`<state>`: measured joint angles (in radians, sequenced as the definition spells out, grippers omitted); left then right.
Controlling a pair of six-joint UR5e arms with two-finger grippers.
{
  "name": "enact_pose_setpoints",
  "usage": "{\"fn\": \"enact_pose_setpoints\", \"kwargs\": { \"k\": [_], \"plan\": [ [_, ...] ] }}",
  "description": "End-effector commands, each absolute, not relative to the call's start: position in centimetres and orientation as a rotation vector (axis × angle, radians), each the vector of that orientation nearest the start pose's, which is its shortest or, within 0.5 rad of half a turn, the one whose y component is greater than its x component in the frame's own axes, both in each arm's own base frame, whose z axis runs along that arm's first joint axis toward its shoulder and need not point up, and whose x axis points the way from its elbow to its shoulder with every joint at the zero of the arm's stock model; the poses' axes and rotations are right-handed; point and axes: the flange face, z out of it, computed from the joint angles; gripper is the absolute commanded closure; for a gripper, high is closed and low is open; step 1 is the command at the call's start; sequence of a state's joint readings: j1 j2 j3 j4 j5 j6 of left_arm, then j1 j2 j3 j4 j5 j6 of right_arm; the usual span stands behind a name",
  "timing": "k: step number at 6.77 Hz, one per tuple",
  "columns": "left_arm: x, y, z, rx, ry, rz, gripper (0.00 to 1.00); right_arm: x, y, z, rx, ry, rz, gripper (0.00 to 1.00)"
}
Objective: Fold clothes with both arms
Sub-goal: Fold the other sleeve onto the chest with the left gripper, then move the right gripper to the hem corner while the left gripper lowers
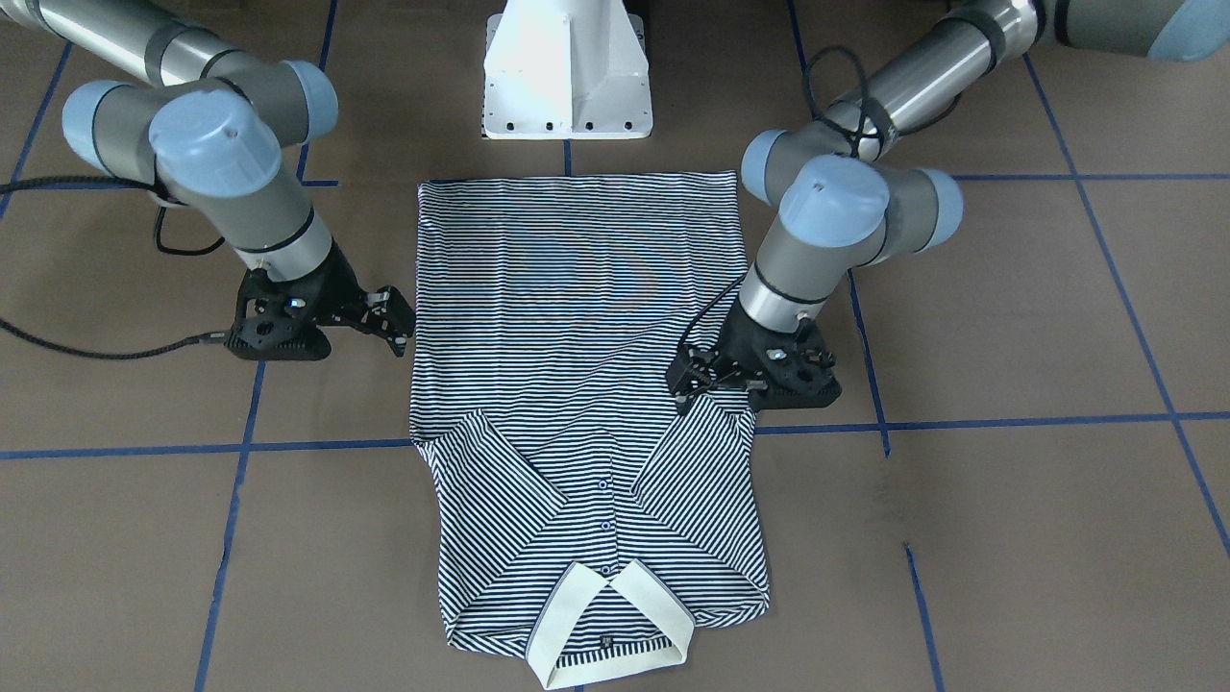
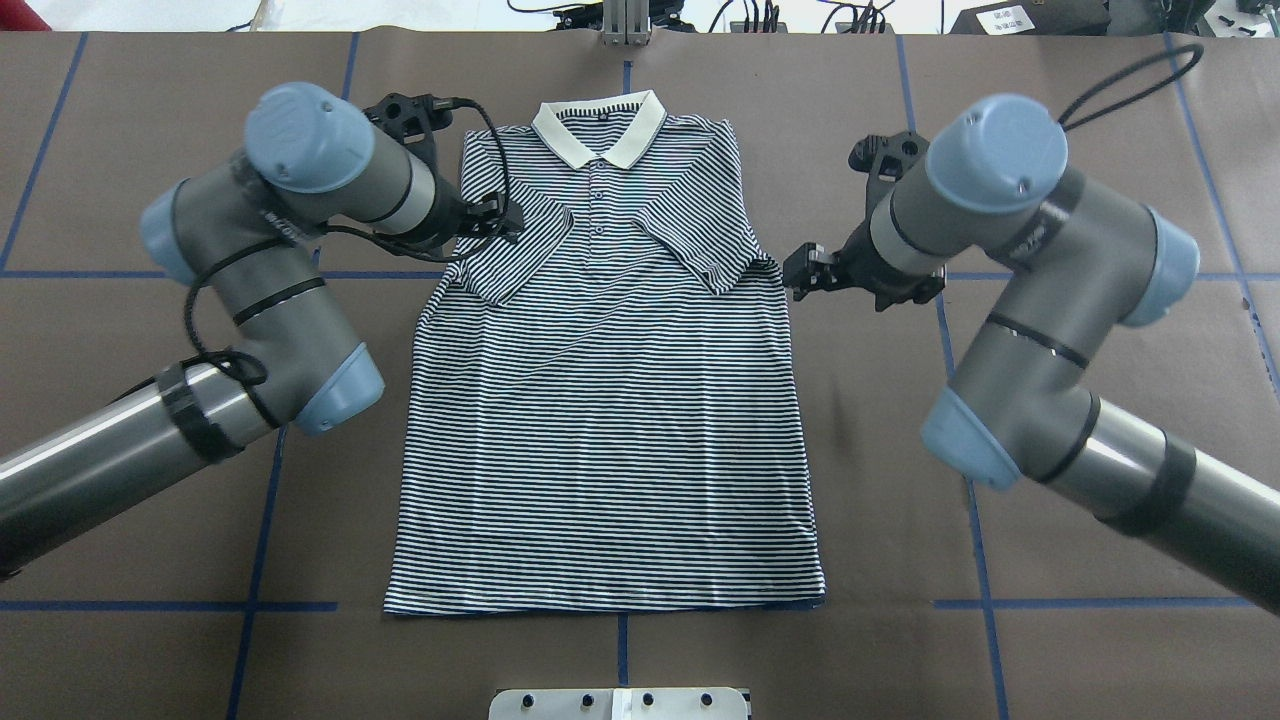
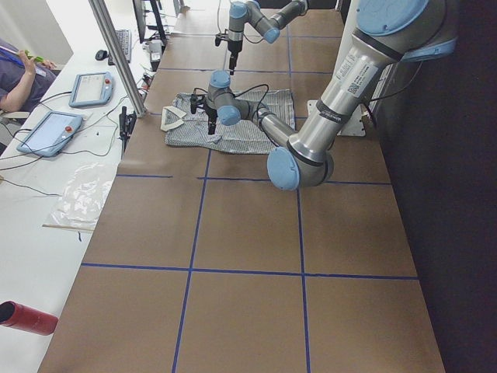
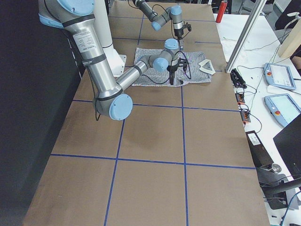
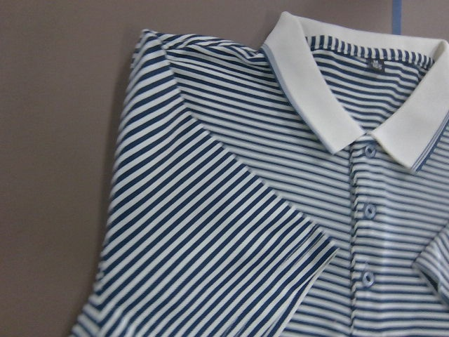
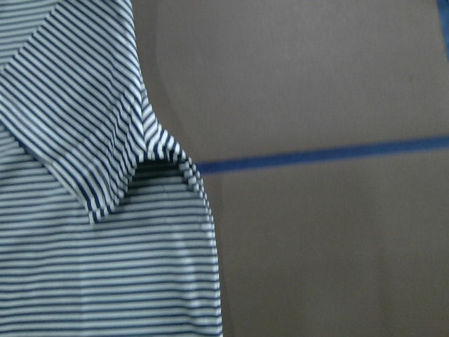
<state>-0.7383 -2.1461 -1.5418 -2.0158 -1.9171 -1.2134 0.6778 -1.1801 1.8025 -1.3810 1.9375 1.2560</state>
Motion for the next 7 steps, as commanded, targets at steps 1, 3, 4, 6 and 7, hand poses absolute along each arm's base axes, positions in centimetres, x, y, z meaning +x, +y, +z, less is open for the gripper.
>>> {"fn": "enact_pose_setpoints", "kwargs": {
  "k": [1,3,4,6,7],
  "plan": [
    [40.2,-50.1,28.2,0.263,0.973,-0.109,0.0,-45.4,-31.8,32.4,0.048,-0.891,0.323,0.0],
    [40.1,-50.0,28.1,0.265,0.973,-0.11,0.0,-49.0,-23.3,32.6,0.056,-0.887,0.332,0.0],
    [40.1,-50.0,28.1,0.264,0.974,-0.109,0.0,-49.9,-22.2,33.6,0.061,-0.861,0.314,0.0],
    [40.2,-49.9,27.9,0.263,0.978,-0.108,0.0,-50.4,-22.1,35.6,0.052,-0.819,0.305,0.01],
    [40.1,-49.9,27.8,0.265,0.98,-0.107,0.0,-50.6,-22.1,35.8,0.047,-0.813,0.301,0.03]
  ]
}}
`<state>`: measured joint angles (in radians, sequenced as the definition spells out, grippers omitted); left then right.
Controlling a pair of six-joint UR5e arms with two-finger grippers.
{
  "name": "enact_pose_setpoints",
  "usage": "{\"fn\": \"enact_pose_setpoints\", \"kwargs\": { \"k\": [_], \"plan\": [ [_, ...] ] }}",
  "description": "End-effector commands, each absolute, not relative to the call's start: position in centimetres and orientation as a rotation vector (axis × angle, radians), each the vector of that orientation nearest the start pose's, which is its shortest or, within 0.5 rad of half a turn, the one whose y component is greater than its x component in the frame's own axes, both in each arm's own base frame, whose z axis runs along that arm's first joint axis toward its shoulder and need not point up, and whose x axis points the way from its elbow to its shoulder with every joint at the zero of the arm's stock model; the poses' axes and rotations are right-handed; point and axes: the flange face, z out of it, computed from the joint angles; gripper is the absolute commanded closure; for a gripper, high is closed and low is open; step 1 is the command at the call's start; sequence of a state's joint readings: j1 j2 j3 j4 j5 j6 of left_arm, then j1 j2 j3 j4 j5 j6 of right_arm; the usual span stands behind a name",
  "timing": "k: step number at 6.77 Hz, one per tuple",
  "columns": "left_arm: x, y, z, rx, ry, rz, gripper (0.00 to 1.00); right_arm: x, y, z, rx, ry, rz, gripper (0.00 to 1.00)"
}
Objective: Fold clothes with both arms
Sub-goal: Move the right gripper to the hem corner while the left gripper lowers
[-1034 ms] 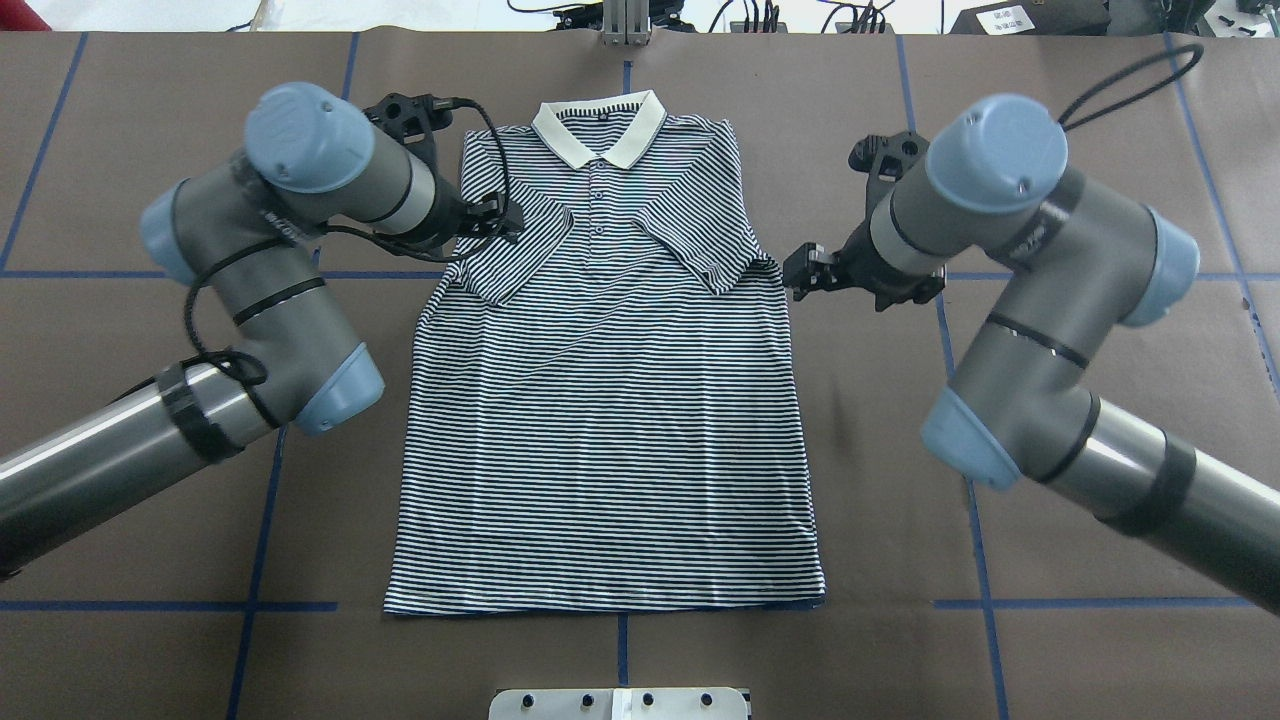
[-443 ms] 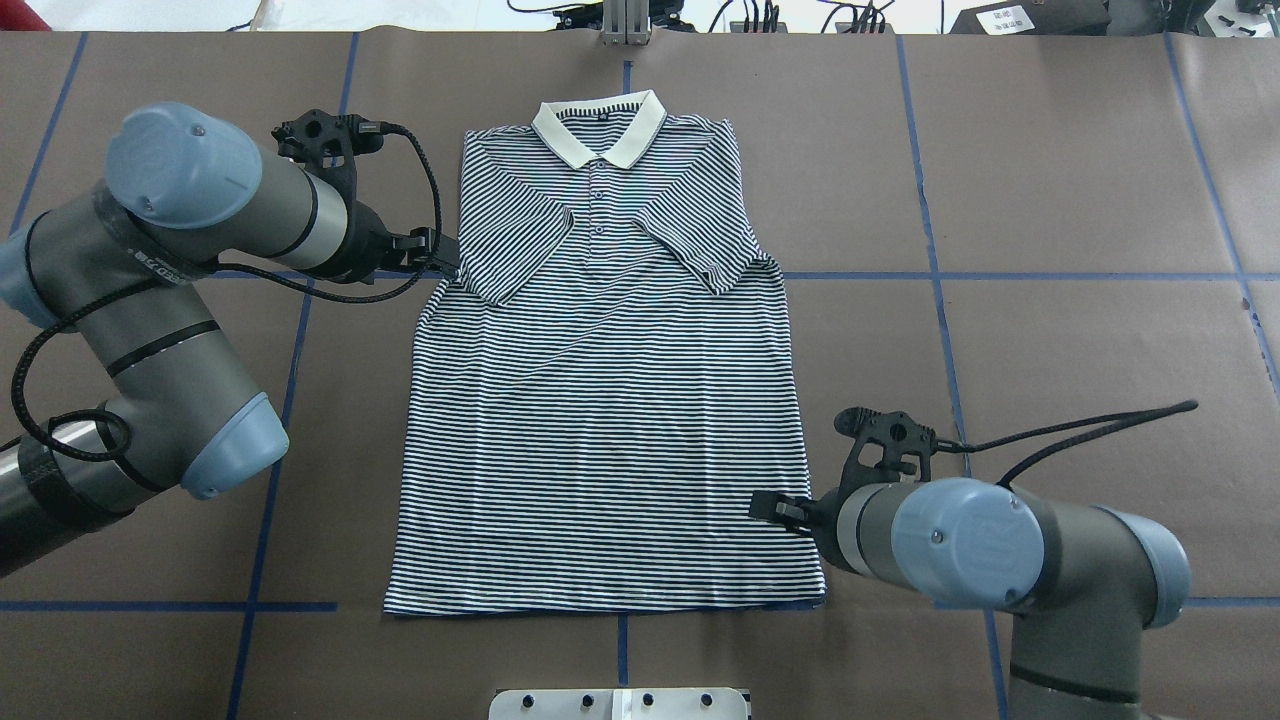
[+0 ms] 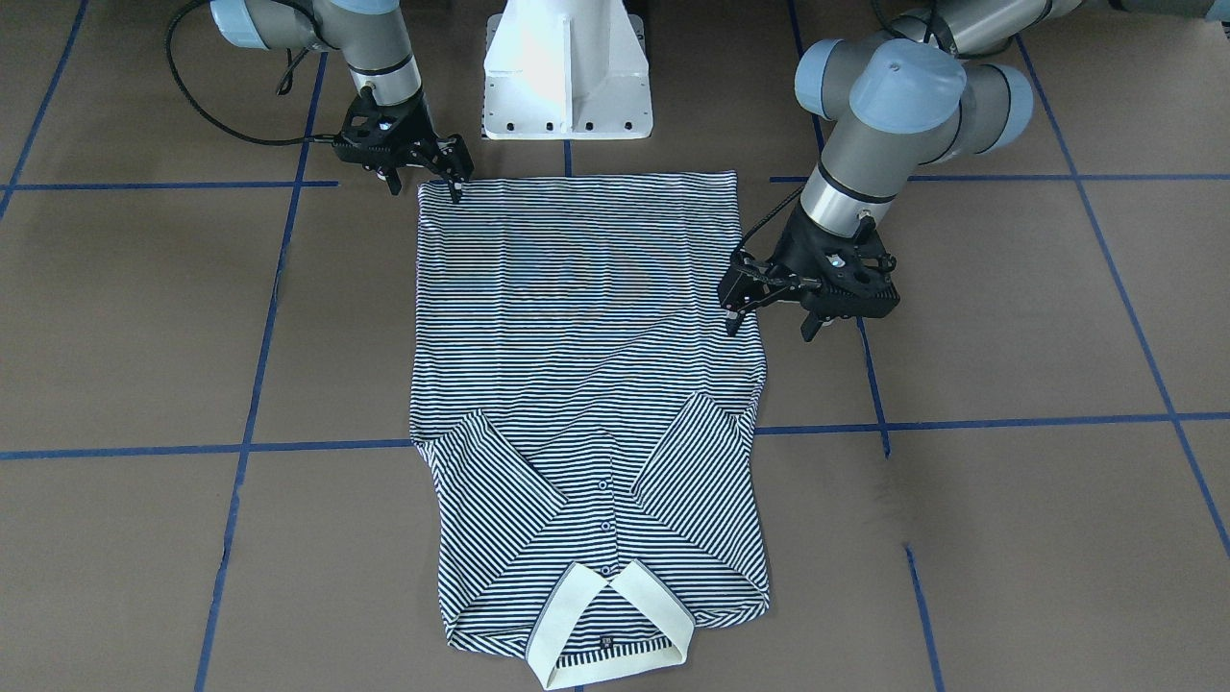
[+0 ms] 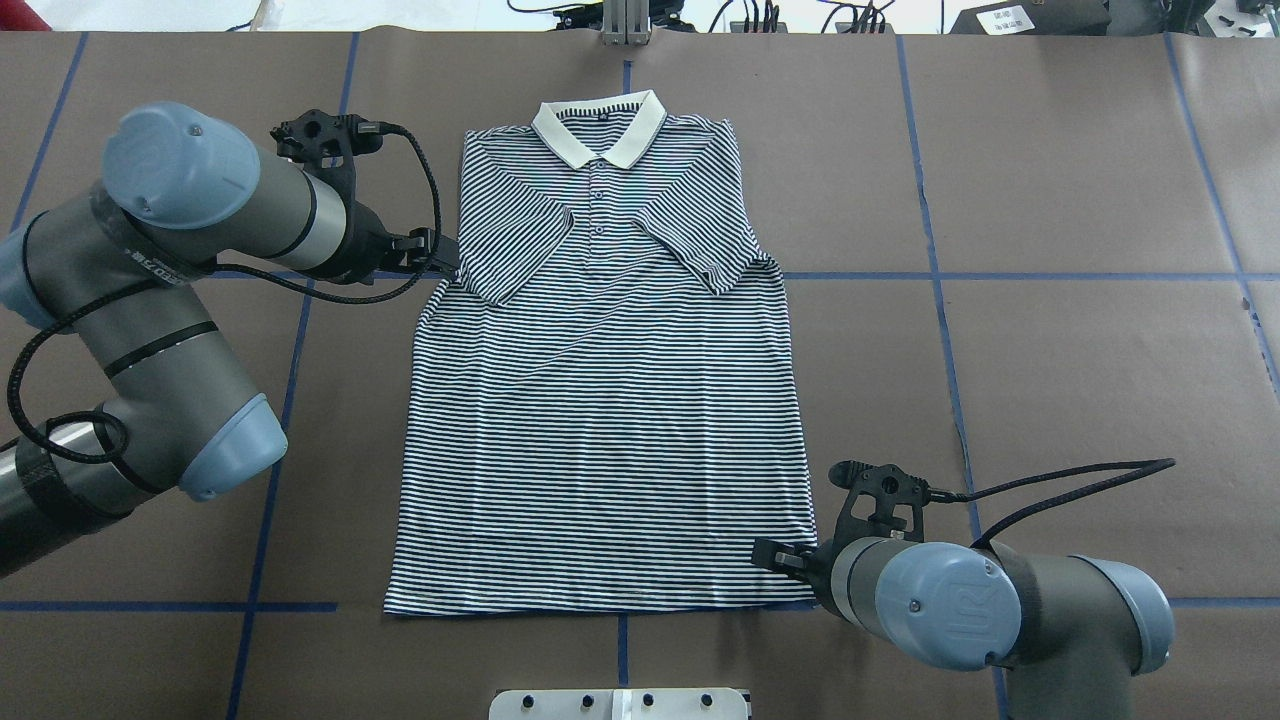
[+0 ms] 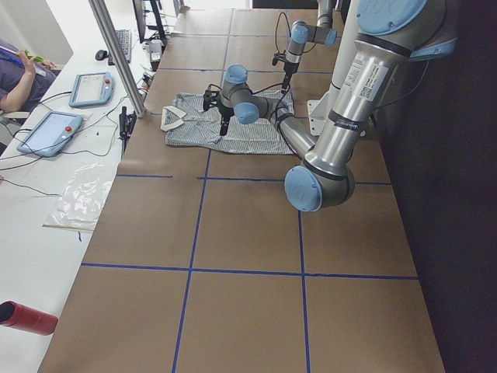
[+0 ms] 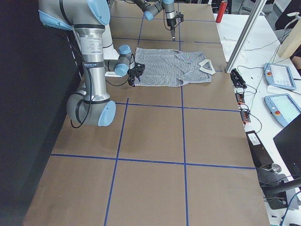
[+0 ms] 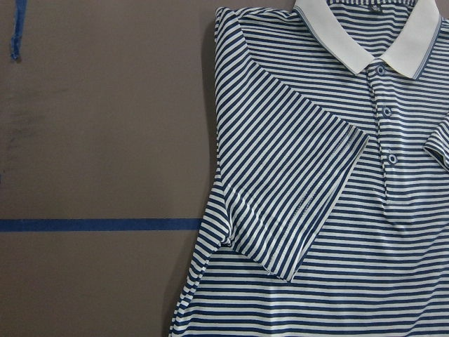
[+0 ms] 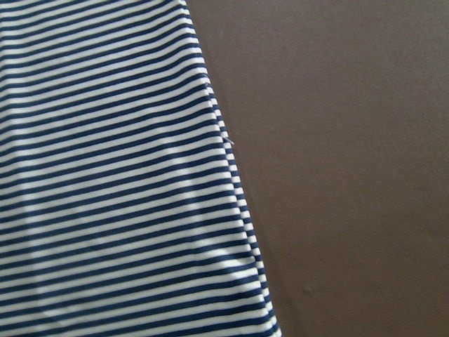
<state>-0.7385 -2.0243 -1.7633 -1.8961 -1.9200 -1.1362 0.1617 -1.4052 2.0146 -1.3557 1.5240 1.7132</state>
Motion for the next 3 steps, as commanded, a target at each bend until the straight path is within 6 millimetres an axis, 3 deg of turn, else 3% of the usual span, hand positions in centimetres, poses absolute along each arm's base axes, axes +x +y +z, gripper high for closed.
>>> {"fn": "enact_pose_setpoints", "kwargs": {
  "k": [1,2,3],
  "plan": [
    [40.06,-49.82,27.62,0.267,0.982,-0.106,0.0,-50.64,-21.97,35.83,0.03,-0.813,0.295,0.08],
    [40.08,-49.8,27.52,0.265,0.985,-0.104,0.0,-50.65,-21.82,35.61,0.024,-0.817,0.291,0.15],
    [40.05,-49.78,27.45,0.266,0.986,-0.104,0.0,-50.6,-21.72,35.62,0.014,-0.817,0.288,0.37]
  ]
}}
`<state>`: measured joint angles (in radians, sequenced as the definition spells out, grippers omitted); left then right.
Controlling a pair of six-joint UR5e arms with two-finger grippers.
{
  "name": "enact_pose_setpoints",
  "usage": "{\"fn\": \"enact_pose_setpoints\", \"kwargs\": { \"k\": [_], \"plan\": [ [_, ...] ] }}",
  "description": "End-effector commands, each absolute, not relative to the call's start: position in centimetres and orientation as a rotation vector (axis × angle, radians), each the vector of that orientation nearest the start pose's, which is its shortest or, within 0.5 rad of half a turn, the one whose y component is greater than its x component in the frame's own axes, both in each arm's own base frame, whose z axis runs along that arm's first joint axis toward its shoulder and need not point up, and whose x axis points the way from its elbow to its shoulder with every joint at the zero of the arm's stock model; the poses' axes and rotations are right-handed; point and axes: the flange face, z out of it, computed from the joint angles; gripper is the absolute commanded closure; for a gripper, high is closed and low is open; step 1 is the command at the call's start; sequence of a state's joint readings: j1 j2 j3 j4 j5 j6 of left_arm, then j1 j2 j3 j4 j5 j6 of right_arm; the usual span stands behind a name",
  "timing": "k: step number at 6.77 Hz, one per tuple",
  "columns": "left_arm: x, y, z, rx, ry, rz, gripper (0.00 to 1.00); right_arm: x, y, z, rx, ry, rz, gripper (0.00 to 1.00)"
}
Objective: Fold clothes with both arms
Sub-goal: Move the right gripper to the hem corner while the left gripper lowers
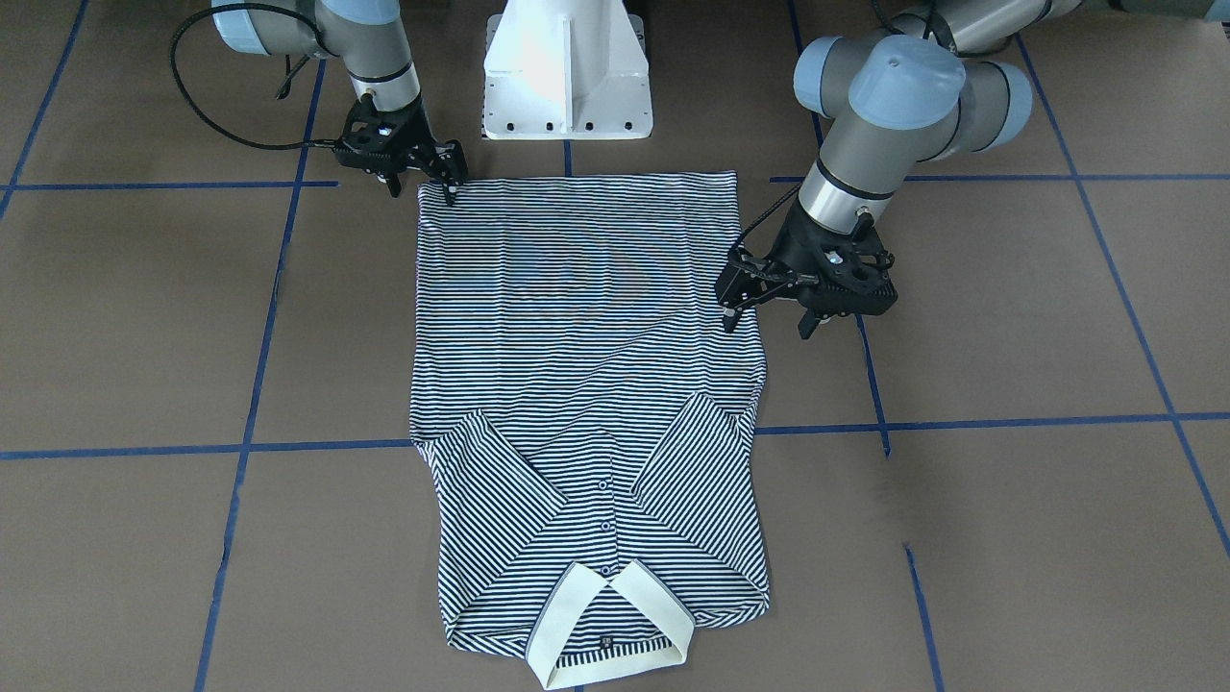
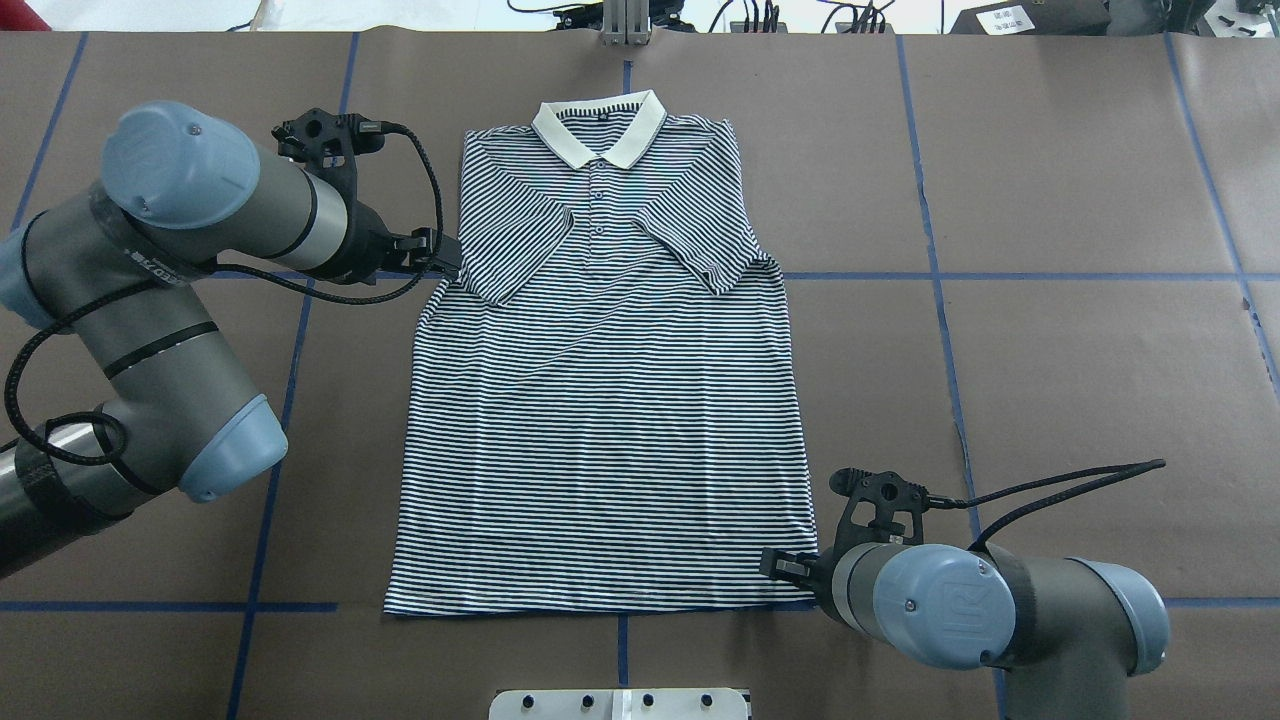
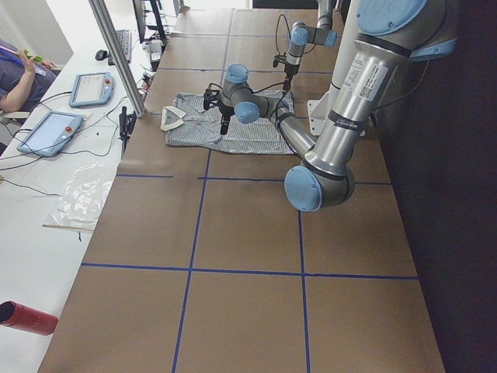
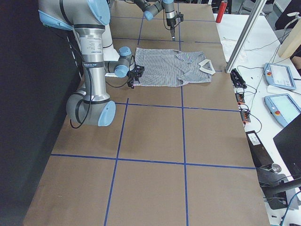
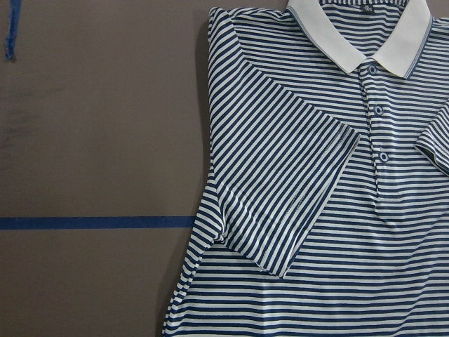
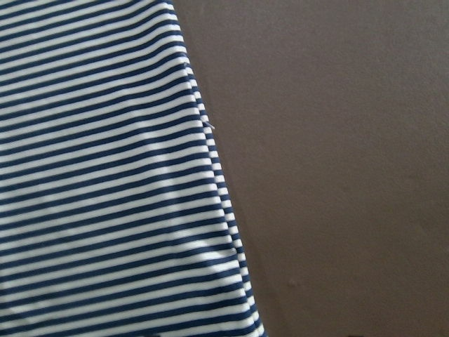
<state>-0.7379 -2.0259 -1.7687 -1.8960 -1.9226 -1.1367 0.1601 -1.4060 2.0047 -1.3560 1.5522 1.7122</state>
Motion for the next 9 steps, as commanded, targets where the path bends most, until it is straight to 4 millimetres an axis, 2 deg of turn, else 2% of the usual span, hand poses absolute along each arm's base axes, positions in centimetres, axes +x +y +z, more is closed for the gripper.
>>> {"fn": "enact_pose_setpoints", "kwargs": {
  "k": [1,2,3,6,9],
  "plan": [
    [40.1,-49.7,27.4,0.265,0.988,-0.104,0.0,-50.6,-21.4,35.7,-0.026,-0.814,0.273,0.86],
    [40.2,-49.7,27.2,0.263,0.99,-0.106,0.0,-50.6,-21.2,35.8,-0.038,-0.813,0.266,1.0],
    [40.2,-49.7,27.2,0.264,0.991,-0.107,0.0,-50.6,-21.2,35.8,-0.04,-0.811,0.265,1.0],
    [40.2,-49.7,27.2,0.264,0.991,-0.11,0.0,-49.9,-21.3,34.1,-0.051,-0.833,0.27,1.0],
    [40.2,-49.7,27.2,0.262,0.992,-0.113,0.0,-49.6,-22.1,34.4,-0.046,-0.826,0.279,1.0]
  ]
}}
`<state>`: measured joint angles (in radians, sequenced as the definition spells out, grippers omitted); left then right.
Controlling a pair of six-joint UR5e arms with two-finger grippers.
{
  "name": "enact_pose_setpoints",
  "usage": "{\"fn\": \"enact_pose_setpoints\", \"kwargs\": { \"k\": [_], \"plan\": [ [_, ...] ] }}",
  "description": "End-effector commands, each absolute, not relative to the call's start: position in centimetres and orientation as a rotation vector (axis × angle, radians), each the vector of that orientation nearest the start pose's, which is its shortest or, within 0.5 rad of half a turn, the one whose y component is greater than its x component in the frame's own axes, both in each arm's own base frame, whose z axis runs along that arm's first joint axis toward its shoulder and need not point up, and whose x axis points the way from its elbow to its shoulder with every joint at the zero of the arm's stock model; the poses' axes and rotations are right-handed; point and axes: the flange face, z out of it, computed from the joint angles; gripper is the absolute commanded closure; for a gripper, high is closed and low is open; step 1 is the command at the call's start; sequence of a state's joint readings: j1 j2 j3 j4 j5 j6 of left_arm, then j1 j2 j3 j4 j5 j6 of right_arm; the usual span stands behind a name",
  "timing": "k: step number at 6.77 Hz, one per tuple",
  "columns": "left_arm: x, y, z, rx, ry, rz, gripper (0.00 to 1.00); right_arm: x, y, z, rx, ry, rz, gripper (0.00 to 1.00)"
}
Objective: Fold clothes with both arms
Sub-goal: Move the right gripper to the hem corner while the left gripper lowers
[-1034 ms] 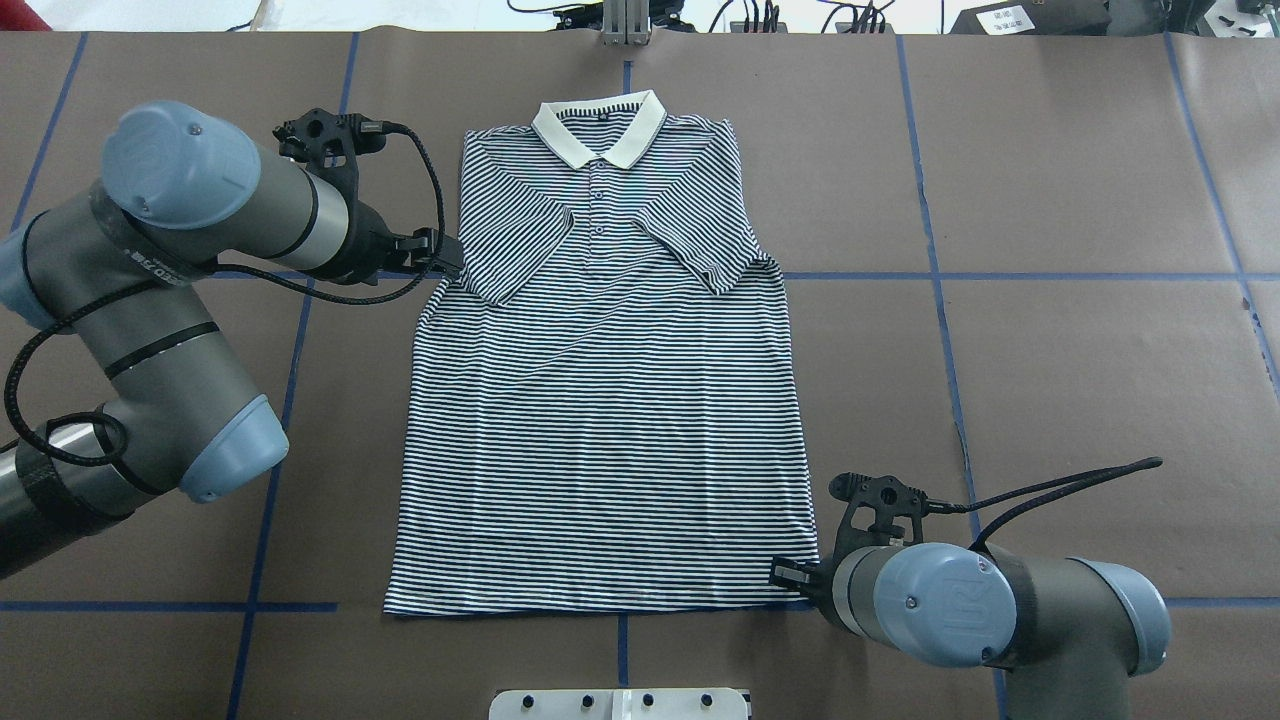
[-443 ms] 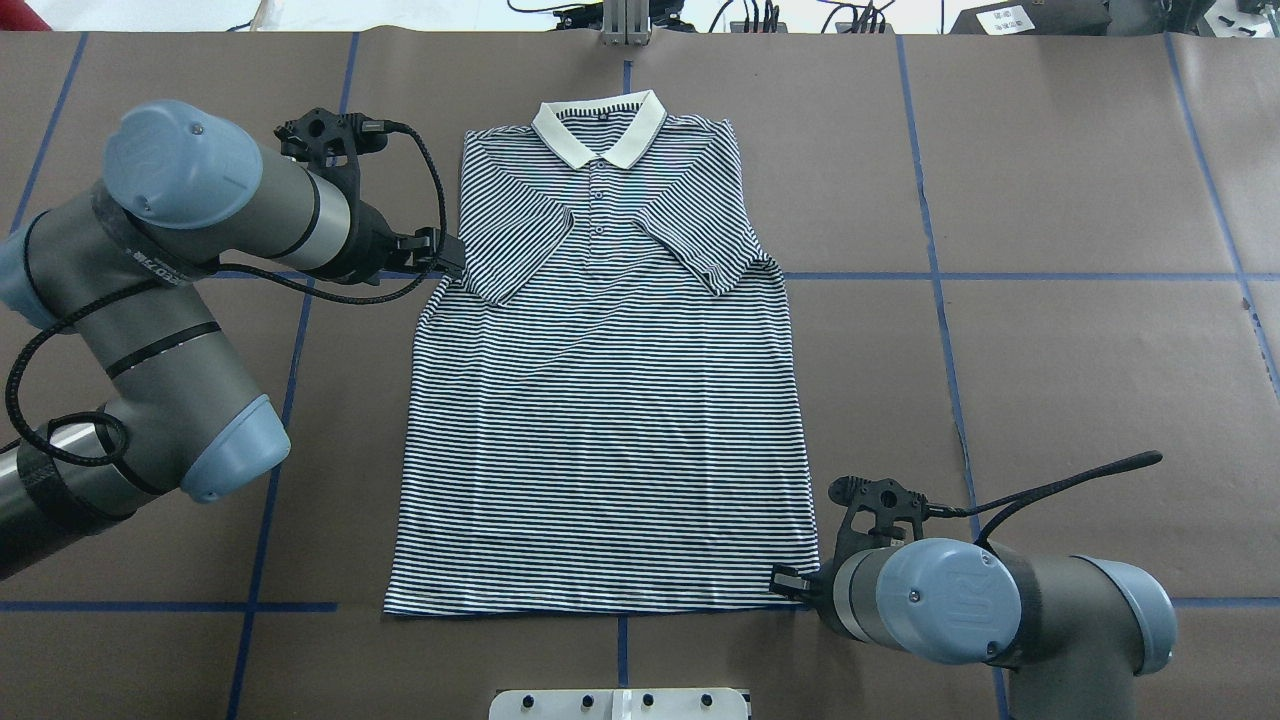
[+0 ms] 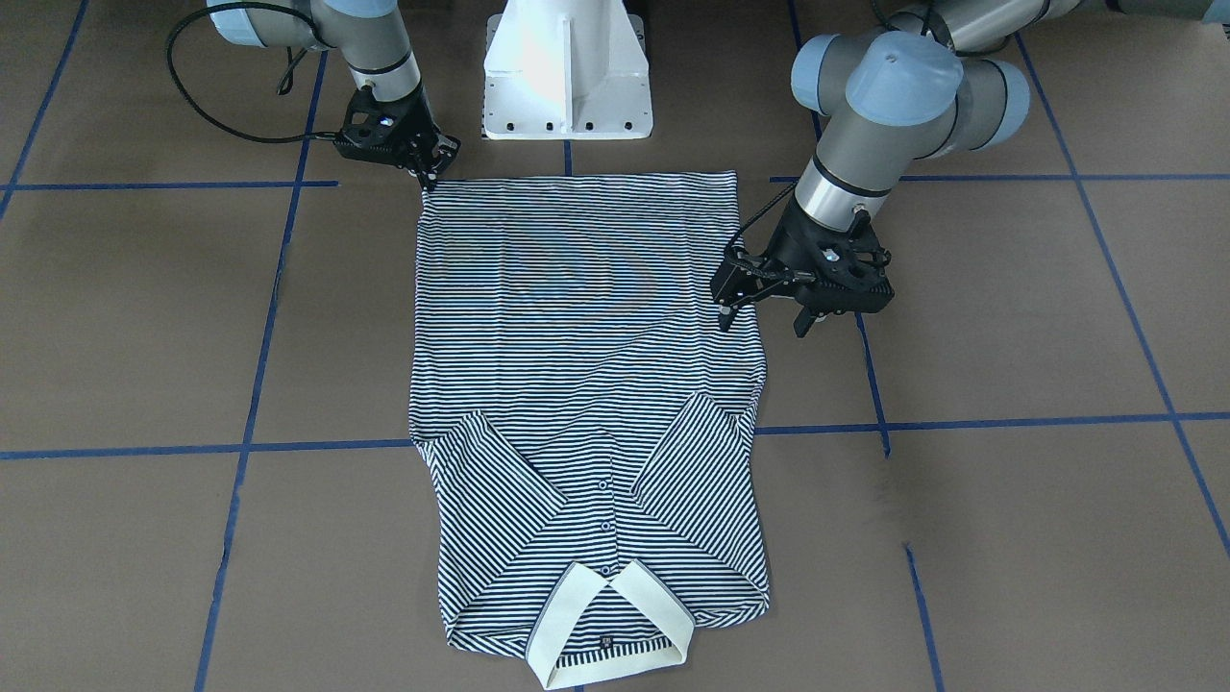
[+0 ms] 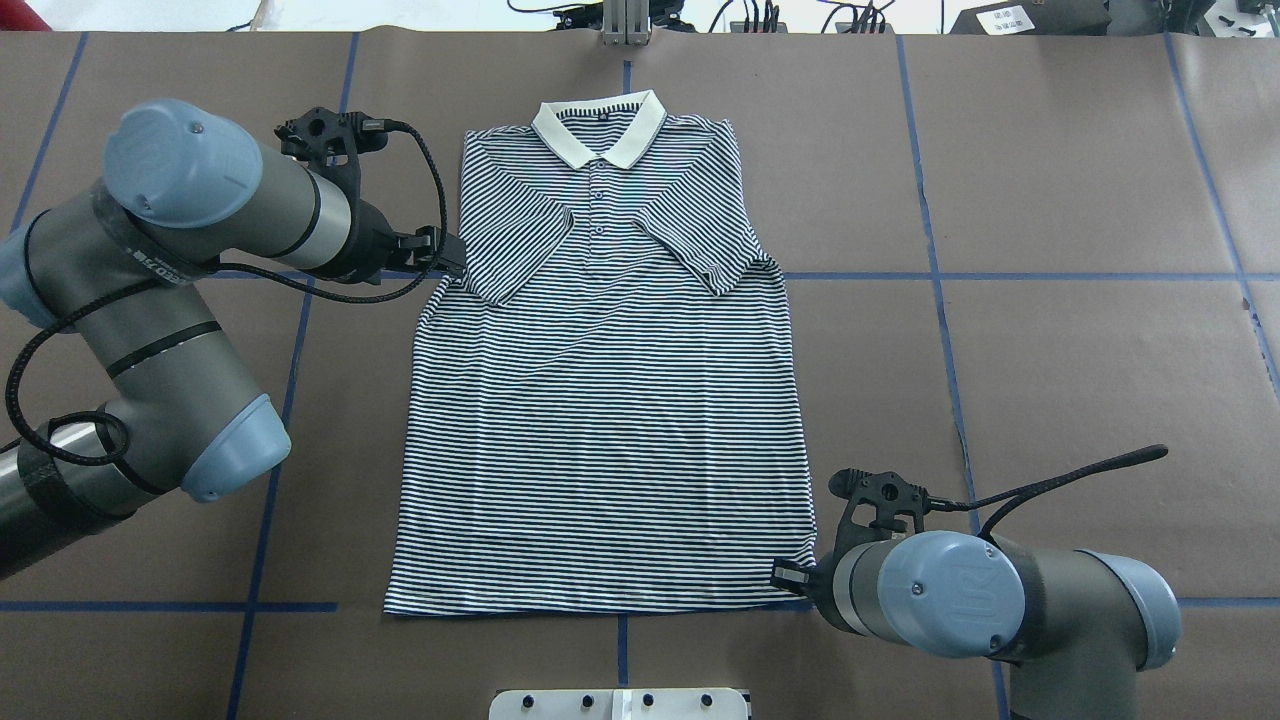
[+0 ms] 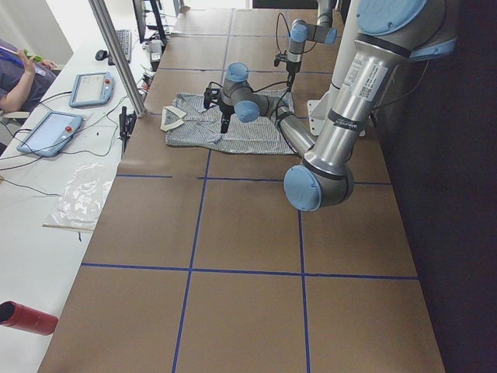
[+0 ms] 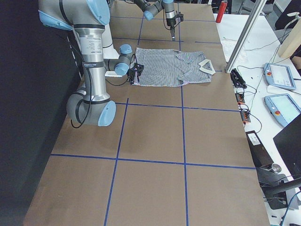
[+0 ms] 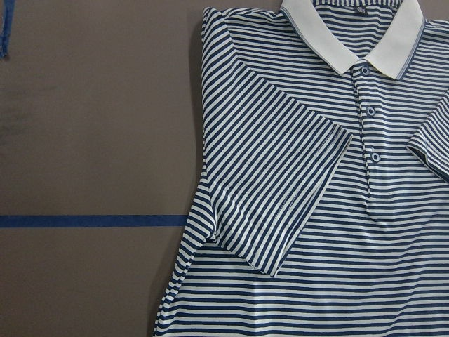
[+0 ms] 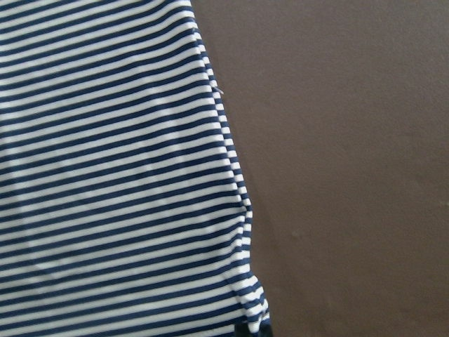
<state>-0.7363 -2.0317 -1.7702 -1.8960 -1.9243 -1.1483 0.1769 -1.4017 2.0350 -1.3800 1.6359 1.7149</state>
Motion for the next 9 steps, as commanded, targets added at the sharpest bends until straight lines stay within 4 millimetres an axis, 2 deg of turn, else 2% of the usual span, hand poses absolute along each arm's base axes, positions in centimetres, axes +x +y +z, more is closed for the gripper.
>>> {"fn": "enact_pose_setpoints", "kwargs": {
  "k": [1,2,3,4,5,7,8,9],
  "plan": [
    [40.0,-49.7,27.7,0.25,0.986,-0.13,0.0,-49.3,-22.7,34.4,-0.039,-0.828,0.289,1.0],
    [38.6,-47.1,30.9,0.16,0.982,-0.256,0.0,-48.9,-23.4,34.0,-0.027,-0.837,0.301,1.0],
    [37.9,-40.9,32.1,0.086,0.992,-0.318,0.0,-48.5,-24.0,33.5,-0.021,-0.849,0.313,1.0],
    [40.3,-34.3,33.5,0.034,0.961,-0.39,0.0,-48.1,-24.0,32.8,-0.019,-0.866,0.312,1.0],
    [43.9,-29.9,34.2,-0.022,0.913,-0.444,0.01,-47.7,-24.1,32.1,-0.018,-0.881,0.313,1.0],
    [48.5,-23.7,34.4,-0.089,0.844,-0.487,0.04,-47.5,-24.3,31.6,-0.025,-0.891,0.313,1.0],
    [50.1,-20.7,34.7,-0.115,0.82,-0.462,0.09,-47.8,-24.4,30.9,-0.023,-0.903,0.313,1.0],
    [50.0,-20.6,34.7,-0.119,0.816,-0.469,0.11,-48.0,-24.4,30.5,-0.023,-0.909,0.313,1.0]
  ]
}}
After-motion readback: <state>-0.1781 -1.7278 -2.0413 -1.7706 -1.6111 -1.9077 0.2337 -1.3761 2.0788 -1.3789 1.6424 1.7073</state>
